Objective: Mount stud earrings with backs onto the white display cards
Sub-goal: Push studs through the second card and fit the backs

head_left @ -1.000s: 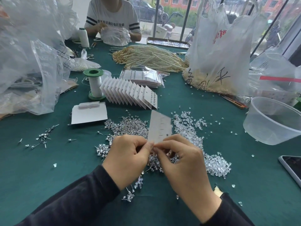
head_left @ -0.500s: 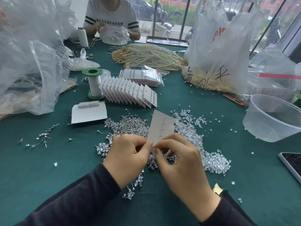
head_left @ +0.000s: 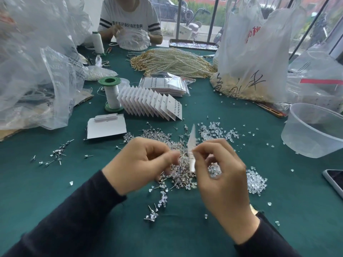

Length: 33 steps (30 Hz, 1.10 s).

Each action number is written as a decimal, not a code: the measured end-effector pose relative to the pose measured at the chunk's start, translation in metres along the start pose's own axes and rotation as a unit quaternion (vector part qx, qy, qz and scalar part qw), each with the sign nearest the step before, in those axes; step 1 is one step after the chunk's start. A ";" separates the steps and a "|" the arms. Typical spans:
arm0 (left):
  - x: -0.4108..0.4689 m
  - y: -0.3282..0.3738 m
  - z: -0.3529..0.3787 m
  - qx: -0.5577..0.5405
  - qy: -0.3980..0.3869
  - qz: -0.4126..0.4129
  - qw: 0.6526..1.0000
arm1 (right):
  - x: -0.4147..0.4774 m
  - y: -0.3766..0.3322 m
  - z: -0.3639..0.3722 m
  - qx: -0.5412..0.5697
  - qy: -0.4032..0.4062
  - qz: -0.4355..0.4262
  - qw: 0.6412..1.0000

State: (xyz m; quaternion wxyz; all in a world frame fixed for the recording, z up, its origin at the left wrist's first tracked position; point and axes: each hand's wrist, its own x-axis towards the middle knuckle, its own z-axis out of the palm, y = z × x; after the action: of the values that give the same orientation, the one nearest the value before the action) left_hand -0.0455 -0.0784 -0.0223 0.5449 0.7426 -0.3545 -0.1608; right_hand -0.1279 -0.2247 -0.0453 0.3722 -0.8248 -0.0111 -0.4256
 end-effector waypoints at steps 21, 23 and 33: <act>0.009 -0.036 -0.056 0.402 0.106 -0.200 0.887 | 0.012 0.007 -0.016 0.353 0.047 0.334 0.873; 0.009 -0.037 -0.057 0.415 0.099 -0.186 0.885 | 0.013 0.006 -0.017 0.377 0.038 0.345 0.859; 0.006 -0.013 -0.042 0.074 0.141 -0.048 0.986 | 0.014 0.004 -0.017 0.537 -0.070 0.448 0.712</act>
State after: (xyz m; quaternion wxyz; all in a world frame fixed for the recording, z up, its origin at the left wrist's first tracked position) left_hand -0.0105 -0.0509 -0.0183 0.5248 0.8122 -0.2492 -0.0536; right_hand -0.1291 -0.2426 -0.0314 0.8974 -0.4221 0.1065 -0.0722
